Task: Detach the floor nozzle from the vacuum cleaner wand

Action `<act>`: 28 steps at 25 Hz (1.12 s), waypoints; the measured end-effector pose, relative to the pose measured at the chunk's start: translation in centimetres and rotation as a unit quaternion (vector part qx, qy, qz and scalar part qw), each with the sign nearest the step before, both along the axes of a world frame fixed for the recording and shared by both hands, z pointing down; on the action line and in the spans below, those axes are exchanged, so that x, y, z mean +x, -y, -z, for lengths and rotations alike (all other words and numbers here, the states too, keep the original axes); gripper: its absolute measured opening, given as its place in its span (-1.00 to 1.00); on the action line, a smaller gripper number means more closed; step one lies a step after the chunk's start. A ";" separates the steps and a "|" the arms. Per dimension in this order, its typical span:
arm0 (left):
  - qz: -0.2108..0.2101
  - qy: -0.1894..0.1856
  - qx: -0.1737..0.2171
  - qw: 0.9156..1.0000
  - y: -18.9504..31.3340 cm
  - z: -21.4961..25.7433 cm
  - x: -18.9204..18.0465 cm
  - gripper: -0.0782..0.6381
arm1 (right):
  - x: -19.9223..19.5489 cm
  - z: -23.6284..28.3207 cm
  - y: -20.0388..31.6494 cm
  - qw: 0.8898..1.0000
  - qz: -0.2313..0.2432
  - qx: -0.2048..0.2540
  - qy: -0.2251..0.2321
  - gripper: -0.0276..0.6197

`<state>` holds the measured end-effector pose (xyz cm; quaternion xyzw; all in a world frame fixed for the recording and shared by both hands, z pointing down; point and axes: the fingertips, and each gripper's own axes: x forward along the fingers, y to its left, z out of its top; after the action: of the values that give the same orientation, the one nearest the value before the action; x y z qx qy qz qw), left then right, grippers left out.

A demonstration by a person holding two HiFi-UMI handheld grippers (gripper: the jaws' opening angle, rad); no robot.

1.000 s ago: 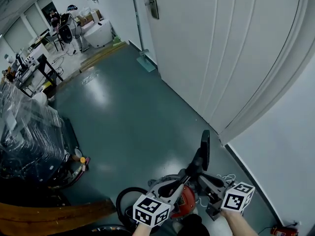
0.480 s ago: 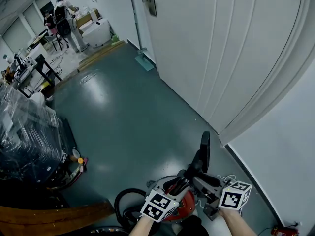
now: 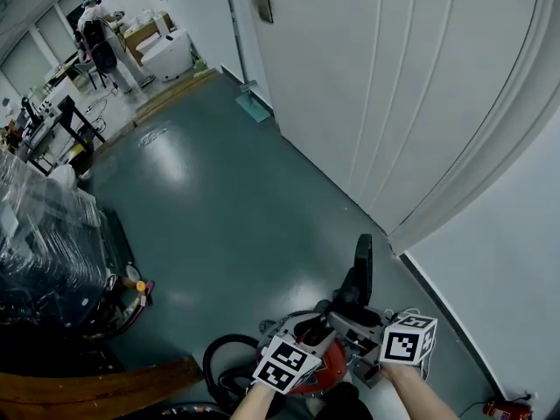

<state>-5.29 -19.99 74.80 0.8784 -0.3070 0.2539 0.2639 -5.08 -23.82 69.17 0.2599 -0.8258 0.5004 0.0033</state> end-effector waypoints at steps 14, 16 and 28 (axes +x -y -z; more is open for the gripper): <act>-0.013 -0.003 0.003 1.000 0.1 0.0 0.1 -0.36 | -1.8 -1.7 0.0 1.000 0.009 0.005 -0.005 -0.30; -0.014 -0.003 0.003 1.000 0.1 -0.1 0.1 -0.36 | -1.8 -1.6 0.0 1.000 0.012 0.018 -0.011 -0.31; -0.021 -0.012 0.006 1.000 0.2 0.4 0.5 -0.37 | -1.2 -1.1 0.2 0.999 0.009 0.039 -0.029 -0.33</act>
<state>-4.76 -20.20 74.36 0.8893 -0.2864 0.2470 0.2570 -6.31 -23.98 70.31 0.2669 -0.8464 0.4603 0.0218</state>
